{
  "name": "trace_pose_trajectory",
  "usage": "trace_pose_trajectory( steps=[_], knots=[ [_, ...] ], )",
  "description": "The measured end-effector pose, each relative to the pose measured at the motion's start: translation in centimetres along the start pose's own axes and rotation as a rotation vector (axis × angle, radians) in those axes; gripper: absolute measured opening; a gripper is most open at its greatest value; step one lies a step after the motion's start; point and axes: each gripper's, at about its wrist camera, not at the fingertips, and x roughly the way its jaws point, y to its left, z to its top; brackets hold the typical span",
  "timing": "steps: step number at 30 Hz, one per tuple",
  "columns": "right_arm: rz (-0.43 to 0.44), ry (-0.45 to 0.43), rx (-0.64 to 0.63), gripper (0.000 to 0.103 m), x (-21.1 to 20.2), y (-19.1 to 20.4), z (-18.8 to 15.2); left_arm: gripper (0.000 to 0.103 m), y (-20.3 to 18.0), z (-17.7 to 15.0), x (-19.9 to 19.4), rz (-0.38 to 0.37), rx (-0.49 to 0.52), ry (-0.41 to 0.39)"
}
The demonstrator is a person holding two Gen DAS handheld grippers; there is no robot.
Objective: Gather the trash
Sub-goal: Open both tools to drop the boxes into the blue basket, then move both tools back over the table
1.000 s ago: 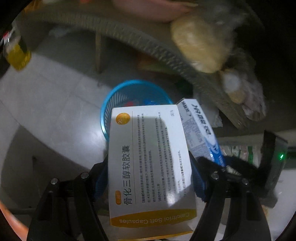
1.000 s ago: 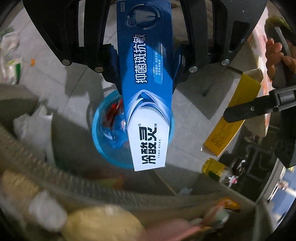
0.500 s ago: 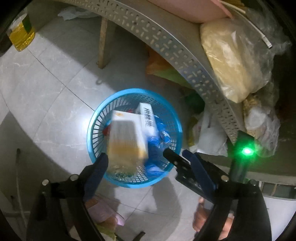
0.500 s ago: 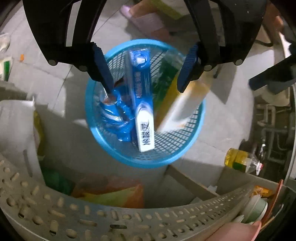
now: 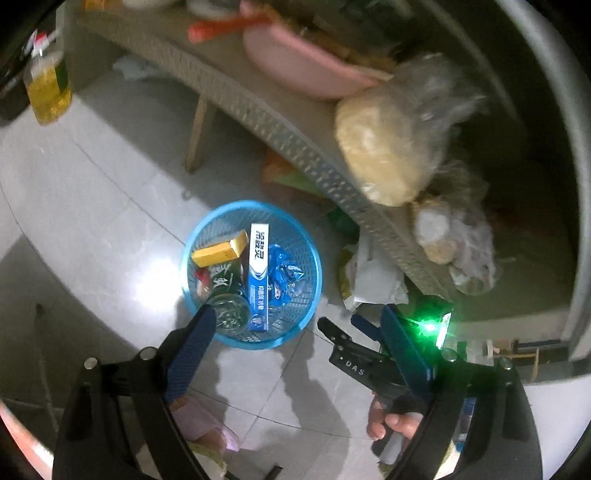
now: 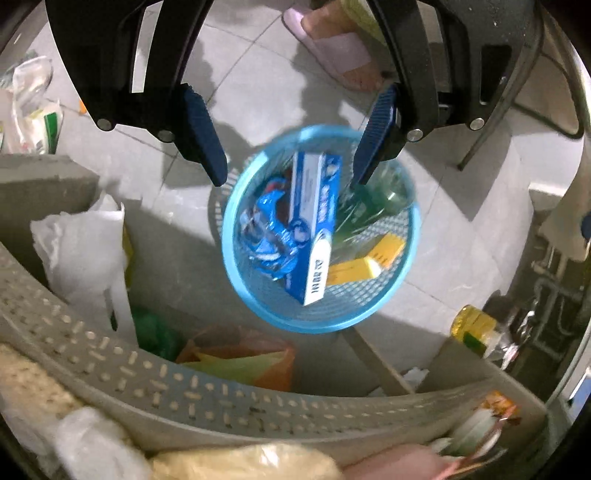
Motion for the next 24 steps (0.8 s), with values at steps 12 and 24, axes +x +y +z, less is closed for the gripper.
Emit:
trace_pose_trajectory(
  steps=[12,24],
  knots=[
    [0.164,-0.242,-0.211,0.079,-12.5,8.1,-2.3,0.092,4.5,-13.9,-18.5,0.091,-0.048,-0.363],
    [0.358,-0.311,-0.386,0.081,-17.6,17.4,-4.3,0.093,14.0,-28.6,-29.8,0.29,-0.398,-0.603]
  ],
)
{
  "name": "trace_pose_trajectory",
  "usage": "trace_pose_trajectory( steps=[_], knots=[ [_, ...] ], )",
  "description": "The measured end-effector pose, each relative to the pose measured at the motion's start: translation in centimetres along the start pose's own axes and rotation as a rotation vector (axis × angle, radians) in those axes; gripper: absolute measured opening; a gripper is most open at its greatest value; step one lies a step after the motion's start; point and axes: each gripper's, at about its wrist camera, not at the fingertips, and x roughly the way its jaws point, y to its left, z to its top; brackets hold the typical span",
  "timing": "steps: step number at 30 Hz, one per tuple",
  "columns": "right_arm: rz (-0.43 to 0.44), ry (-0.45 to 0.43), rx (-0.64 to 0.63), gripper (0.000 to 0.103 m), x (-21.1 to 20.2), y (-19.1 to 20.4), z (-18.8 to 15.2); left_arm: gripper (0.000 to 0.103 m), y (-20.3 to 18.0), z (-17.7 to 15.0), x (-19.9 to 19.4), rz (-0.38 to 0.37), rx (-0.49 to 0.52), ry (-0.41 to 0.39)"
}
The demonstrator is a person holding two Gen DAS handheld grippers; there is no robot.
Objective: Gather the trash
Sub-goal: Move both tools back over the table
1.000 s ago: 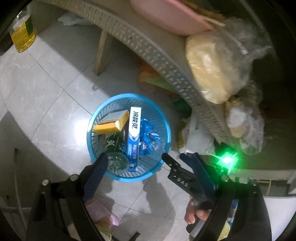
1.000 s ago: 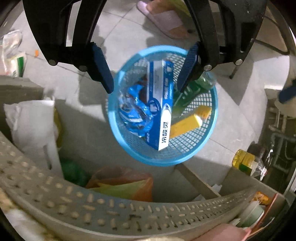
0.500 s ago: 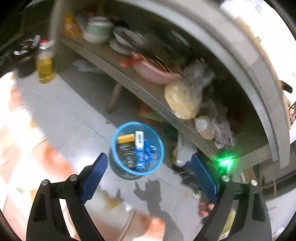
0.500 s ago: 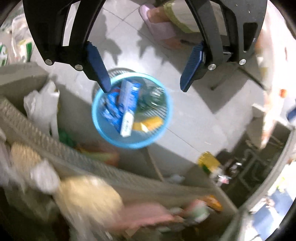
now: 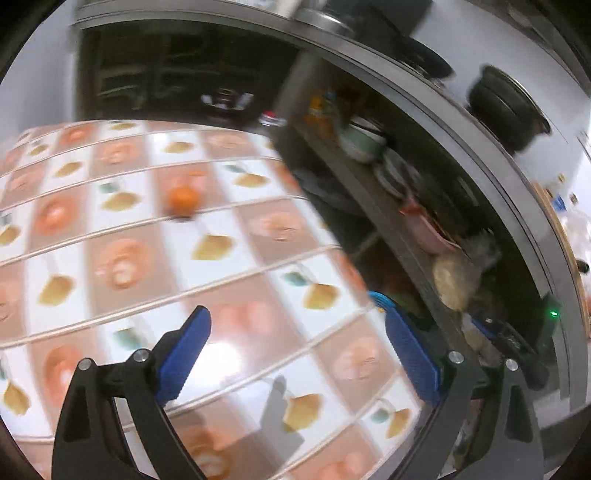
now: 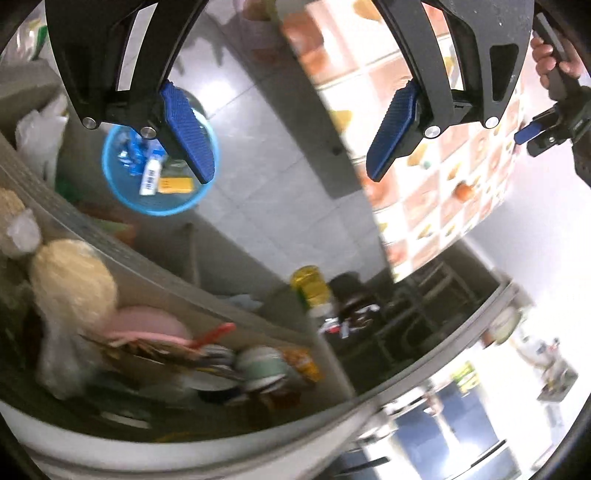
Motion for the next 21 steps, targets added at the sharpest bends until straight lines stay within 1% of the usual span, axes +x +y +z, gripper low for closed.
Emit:
trace_pose_trajectory(
  steps=[3,6,10,14,18,21],
  knots=[
    [0.032,0.026,-0.048,0.08,0.5,2.4,-0.4,0.093,2.8,-0.1,-1.5,0.032,-0.062,-0.03],
    [0.038,0.051,-0.091,0.08,1.3,4.4,-0.9,0.093,4.5,-0.2,-2.7,0.067,-0.102,-0.056],
    [0.053,0.094,-0.154,0.08,2.1,7.7,-1.9,0.093,6.4,-0.3,-4.1,0.1,-0.126,-0.085],
    [0.075,0.119,-0.217,0.08,2.7,10.4,-2.7,0.093,8.0,-0.6,-4.9,0.123,-0.161,-0.096],
    [0.092,0.146,-0.259,0.081,3.1,12.5,-3.4,0.093,9.8,-0.8,-5.3,0.131,-0.215,-0.099],
    [0.103,0.159,-0.283,0.082,3.3,13.8,-3.9,0.093,10.7,-1.1,-5.9,0.142,-0.226,-0.111]
  ],
)
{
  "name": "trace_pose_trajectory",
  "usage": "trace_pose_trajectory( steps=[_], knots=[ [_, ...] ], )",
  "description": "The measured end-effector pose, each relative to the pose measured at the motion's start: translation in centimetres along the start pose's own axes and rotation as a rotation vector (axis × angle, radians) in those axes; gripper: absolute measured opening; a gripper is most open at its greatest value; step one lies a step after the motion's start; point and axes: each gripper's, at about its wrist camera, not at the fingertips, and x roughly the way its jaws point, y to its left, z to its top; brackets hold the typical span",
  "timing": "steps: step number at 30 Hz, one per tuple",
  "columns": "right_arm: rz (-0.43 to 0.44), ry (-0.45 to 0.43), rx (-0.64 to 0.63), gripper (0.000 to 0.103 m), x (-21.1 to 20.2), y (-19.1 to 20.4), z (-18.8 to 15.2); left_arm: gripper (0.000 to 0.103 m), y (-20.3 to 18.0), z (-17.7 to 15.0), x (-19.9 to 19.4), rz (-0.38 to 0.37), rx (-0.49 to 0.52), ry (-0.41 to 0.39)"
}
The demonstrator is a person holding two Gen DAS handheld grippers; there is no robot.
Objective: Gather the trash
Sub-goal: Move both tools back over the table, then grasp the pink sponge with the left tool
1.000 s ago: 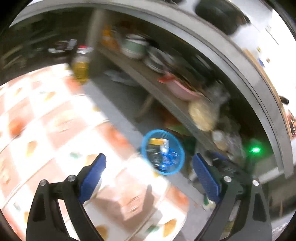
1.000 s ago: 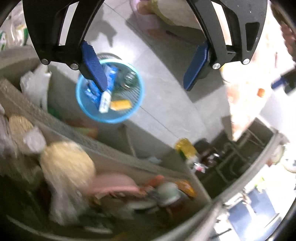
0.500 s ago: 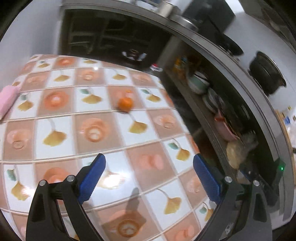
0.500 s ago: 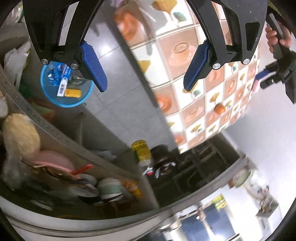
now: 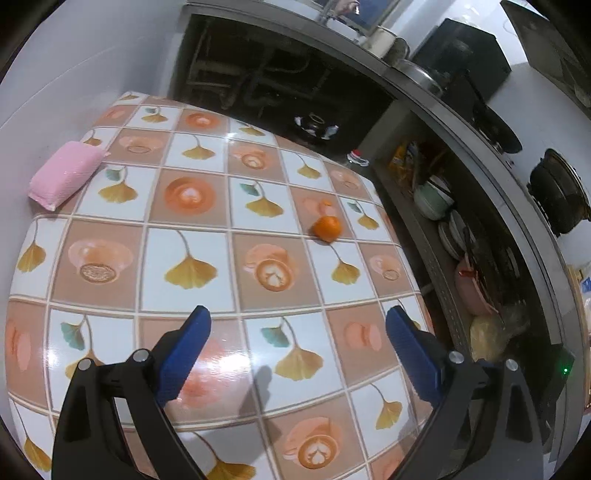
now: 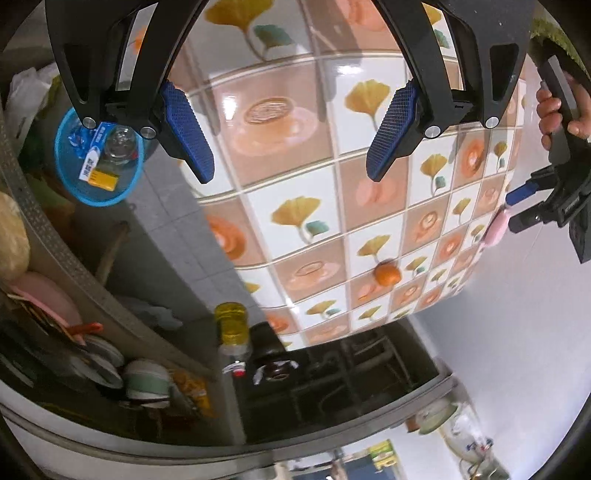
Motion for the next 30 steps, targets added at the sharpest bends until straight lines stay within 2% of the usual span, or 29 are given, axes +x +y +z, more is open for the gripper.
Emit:
trace_pose_trajectory(
  steps=[5,11,21,26,28,30],
  knots=[
    [0.003,0.012,-0.043,0.092,0.6,2.3,-0.1,0.093,1.2,0.2,-0.3,0.012,-0.006,-0.016],
    [0.014,0.044,-0.084,0.093,1.8,4.3,0.0,0.093,2.5,0.3,-0.8,0.062,0.037,-0.07],
    [0.057,0.09,-0.129,0.093,3.7,6.9,-0.2,0.093,3.9,0.2,-1.1,0.32,0.3,-0.246],
    [0.065,0.11,-0.133,0.093,4.5,7.4,0.0,0.093,5.1,2.5,0.0,0.401,0.339,-0.254],
    [0.067,0.114,-0.131,0.093,4.7,7.5,0.1,0.093,6.1,4.4,0.9,0.472,0.361,-0.235],
    [0.069,0.119,-0.127,0.093,5.0,7.5,0.2,0.093,7.9,6.6,2.3,0.553,0.359,-0.181]
  ],
)
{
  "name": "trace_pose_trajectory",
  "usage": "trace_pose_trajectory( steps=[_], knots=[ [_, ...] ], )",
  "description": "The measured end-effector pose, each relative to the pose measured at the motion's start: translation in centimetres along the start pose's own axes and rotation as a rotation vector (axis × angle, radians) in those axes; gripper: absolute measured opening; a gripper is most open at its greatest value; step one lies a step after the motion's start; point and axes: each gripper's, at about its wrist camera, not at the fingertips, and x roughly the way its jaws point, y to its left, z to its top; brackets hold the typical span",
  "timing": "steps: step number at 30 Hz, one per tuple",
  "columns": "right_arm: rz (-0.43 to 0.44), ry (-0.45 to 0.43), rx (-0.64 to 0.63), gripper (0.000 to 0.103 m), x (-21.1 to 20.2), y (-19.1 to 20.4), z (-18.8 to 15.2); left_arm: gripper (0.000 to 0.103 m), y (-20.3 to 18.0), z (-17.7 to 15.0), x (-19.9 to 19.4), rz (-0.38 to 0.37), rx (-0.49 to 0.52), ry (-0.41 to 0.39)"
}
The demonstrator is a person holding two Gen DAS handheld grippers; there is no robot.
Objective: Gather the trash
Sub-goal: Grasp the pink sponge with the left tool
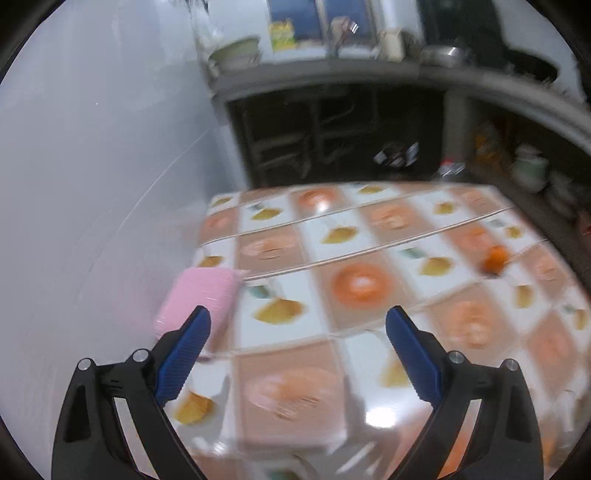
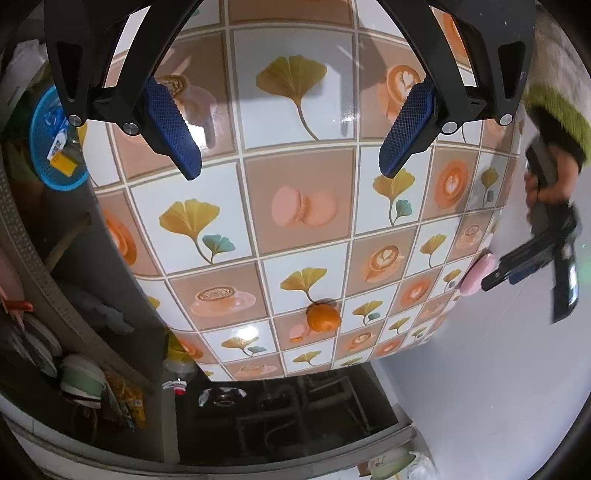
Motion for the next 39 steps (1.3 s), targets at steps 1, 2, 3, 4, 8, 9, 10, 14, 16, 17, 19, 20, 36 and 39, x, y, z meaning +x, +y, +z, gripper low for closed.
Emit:
trace_pose_trajectory(
  steps=[1,2,3,4,8,9,10,14,16,17,19,20,36,39],
  knots=[
    [0.002,0.003,0.002,0.093,0.2,0.0,0.1,0.093,0.6,0.6,1.3,0.019,0.007,0.032],
    [0.005,0.006,0.003,0.093,0.3,0.0,0.1,0.094,1.1,1.0,2.3,0.023,0.006,0.056],
    [0.006,0.008,0.004,0.093,0.4,0.0,0.1,0.093,2.0,1.5,3.7,0.019,-0.012,0.084],
    [0.007,0.012,0.004,0.093,0.6,0.0,0.2,0.093,2.6,1.8,4.6,0.017,-0.028,0.106],
    [0.01,0.023,0.004,0.093,1.1,0.1,0.3,0.093,4.8,2.8,8.8,0.029,-0.072,0.188],
    [0.01,0.025,0.005,0.093,1.2,0.0,0.4,0.093,5.1,2.9,9.7,0.02,-0.078,0.211],
    [0.01,0.025,0.007,0.093,1.3,0.0,0.5,0.093,5.1,3.0,10.4,0.014,-0.083,0.231],
    [0.012,0.024,0.016,0.093,1.5,-0.2,0.7,0.091,4.2,2.5,11.8,0.013,-0.054,0.279],
    [0.014,0.026,0.019,0.093,1.6,-0.3,0.7,0.091,3.5,2.1,11.6,-0.021,-0.05,0.282],
    [0.015,0.028,0.021,0.093,1.7,-0.3,0.7,0.091,3.1,1.8,11.3,-0.03,-0.044,0.282],
    [0.02,0.032,0.023,0.093,1.8,-0.3,0.7,0.091,2.0,1.5,10.8,-0.045,-0.009,0.283],
    [0.021,0.032,0.022,0.093,1.7,-0.3,0.8,0.091,1.4,1.3,10.5,-0.063,0.0,0.282],
    [0.035,0.027,0.016,0.093,1.1,-0.4,0.5,0.091,-5.0,-3.8,-1.0,-0.686,-0.185,0.316],
    [0.039,0.025,0.019,0.093,0.8,-0.5,0.3,0.094,-4.9,-3.3,-2.5,-0.645,-0.146,0.235]
  ],
)
